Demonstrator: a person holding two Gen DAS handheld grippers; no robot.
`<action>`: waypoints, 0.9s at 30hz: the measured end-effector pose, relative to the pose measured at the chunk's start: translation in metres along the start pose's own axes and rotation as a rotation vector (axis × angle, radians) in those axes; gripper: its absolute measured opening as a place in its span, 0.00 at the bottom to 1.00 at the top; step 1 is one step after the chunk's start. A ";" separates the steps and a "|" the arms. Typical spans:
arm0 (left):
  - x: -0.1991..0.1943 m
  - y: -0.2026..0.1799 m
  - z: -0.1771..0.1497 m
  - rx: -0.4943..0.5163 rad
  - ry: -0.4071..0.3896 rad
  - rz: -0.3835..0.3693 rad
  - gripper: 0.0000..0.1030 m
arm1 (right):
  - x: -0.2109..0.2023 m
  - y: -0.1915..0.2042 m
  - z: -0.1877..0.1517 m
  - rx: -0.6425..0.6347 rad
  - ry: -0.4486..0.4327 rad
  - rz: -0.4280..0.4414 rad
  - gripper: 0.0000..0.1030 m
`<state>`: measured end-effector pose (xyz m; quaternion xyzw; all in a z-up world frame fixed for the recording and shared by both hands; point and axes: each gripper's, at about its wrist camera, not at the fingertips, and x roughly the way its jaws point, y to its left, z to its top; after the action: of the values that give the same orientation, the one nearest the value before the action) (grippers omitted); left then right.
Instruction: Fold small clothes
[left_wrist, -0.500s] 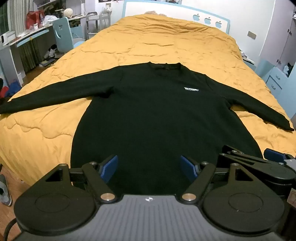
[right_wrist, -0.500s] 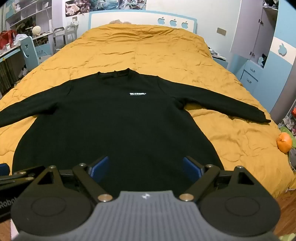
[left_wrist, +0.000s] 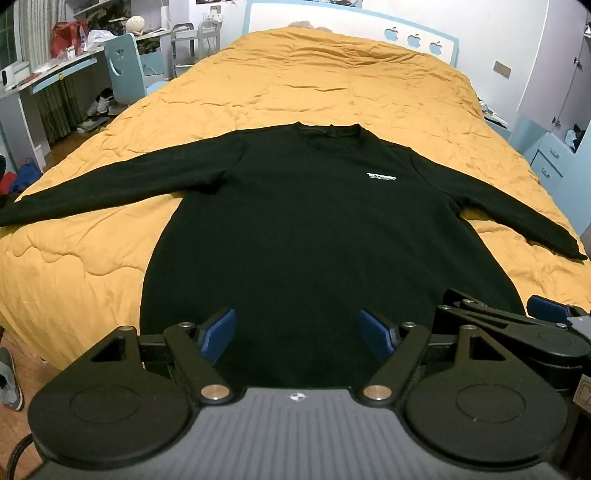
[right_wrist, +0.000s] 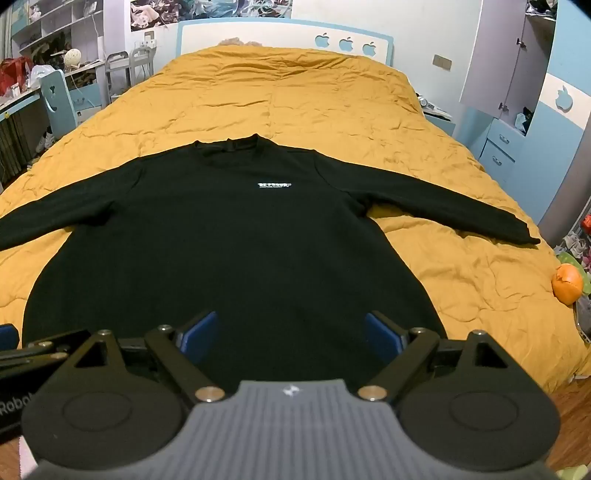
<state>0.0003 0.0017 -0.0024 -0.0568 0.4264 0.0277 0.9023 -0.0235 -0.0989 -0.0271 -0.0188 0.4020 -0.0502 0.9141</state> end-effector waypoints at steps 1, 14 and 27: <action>0.000 0.000 0.000 0.000 0.000 -0.001 0.86 | -0.001 -0.002 -0.001 0.000 0.000 0.001 0.80; 0.002 -0.002 0.000 0.008 0.007 0.003 0.85 | 0.002 -0.001 0.001 -0.005 0.005 -0.008 0.80; 0.000 -0.002 0.001 0.011 0.004 0.001 0.83 | 0.001 0.000 0.000 -0.007 -0.003 -0.011 0.80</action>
<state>0.0019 0.0001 -0.0018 -0.0517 0.4286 0.0259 0.9016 -0.0224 -0.0990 -0.0277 -0.0242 0.4007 -0.0537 0.9143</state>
